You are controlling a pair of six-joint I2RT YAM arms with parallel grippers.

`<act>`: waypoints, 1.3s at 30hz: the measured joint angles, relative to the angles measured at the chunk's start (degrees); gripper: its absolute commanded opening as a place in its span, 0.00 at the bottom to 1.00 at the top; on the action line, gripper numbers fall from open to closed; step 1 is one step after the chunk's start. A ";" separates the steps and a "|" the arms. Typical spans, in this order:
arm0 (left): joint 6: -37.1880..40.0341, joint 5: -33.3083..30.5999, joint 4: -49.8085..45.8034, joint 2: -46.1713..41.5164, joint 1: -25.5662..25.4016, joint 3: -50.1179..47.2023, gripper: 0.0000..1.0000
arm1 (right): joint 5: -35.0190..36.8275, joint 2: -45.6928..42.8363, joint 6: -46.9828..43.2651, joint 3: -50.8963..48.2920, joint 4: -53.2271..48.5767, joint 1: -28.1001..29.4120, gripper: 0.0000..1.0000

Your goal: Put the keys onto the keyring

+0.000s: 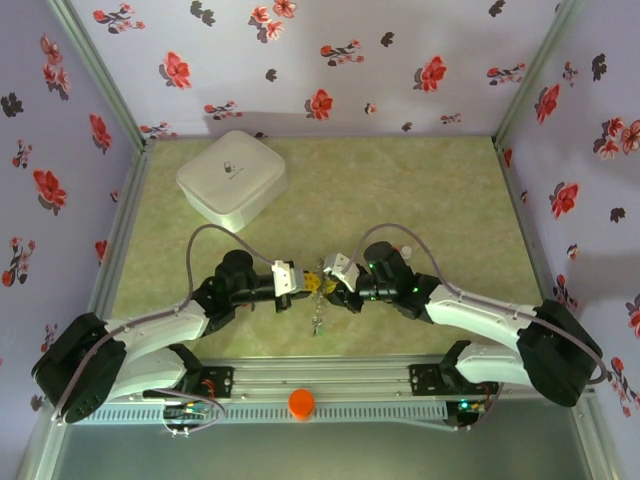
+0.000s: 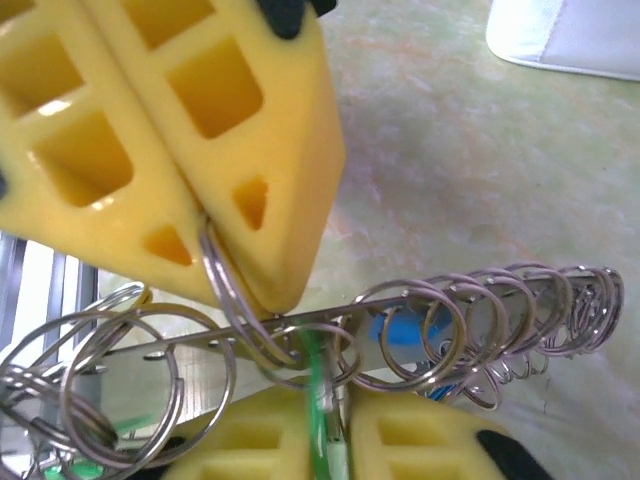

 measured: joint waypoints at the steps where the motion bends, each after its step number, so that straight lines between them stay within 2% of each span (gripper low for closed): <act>1: 0.00 0.00 0.00 0.00 0.00 -0.02 0.00 | 0.44 -0.52 -0.50 0.00 -0.35 0.00 0.02; 2: 0.00 0.00 0.00 -0.02 0.00 -0.07 0.00 | 0.72 -1.14 -1.01 0.02 -0.81 0.00 0.00; 26: 0.04 -1.55 0.04 -0.74 0.00 -0.96 0.02 | 3.63 -7.54 -5.20 5.70 -13.05 0.50 0.00; 30: 0.09 -2.01 0.46 -0.68 0.00 -0.96 0.46 | 4.92 -7.54 -6.03 6.08 -14.91 0.76 0.00; 32: -0.57 -2.97 1.49 -0.68 0.00 -1.20 0.54 | 5.46 -7.54 -6.29 6.19 -15.93 0.76 0.00; 35: -1.60 -5.11 4.94 -0.72 0.00 -2.73 0.60 | 6.45 -7.48 -6.88 6.93 -17.70 0.87 0.00; 37: -2.16 -7.13 7.17 -0.92 0.00 -4.31 0.64 | 6.80 -7.48 -7.32 7.69 -18.36 0.98 0.00; 39: -2.47 -10.86 9.97 -1.84 0.00 -6.45 0.72 | 7.30 -7.04 -7.78 8.90 -18.99 1.20 0.00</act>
